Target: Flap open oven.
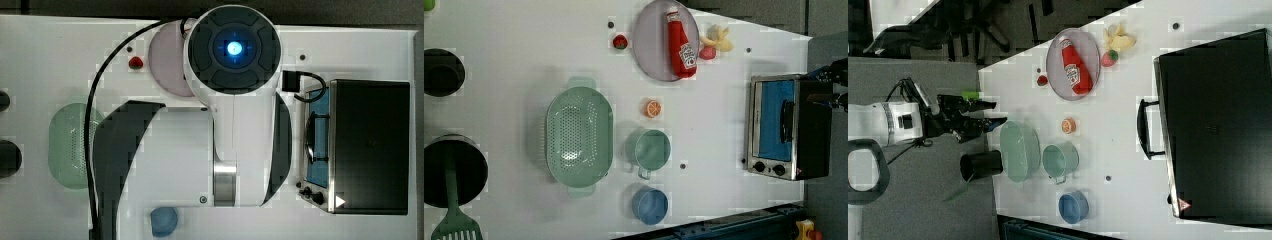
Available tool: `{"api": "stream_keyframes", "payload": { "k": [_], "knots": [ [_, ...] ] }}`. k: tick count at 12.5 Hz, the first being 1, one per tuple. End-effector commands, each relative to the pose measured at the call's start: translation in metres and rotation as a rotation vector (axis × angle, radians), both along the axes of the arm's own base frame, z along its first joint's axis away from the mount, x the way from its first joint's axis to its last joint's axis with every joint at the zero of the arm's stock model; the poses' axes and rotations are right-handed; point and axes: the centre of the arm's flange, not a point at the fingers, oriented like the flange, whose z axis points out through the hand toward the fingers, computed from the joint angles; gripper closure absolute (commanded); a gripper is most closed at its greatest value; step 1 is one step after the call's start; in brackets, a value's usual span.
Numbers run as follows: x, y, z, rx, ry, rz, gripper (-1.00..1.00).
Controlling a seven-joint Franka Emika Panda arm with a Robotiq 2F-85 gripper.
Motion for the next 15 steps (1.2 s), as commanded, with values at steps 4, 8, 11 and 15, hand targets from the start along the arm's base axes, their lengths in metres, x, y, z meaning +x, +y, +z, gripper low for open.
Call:
{"api": "stream_keyframes", "payload": {
  "k": [4,8,11,15],
  "knots": [
    [-0.093,-0.030,0.058,0.022,0.028,-0.038,-1.00],
    [-0.093,-0.030,0.058,0.022,0.027,-0.039,-0.90],
    [-0.093,-0.032,0.057,0.022,0.029,-0.043,-0.15],
    [-0.094,-0.043,0.043,0.028,0.057,-0.063,0.65]
  ]
}}
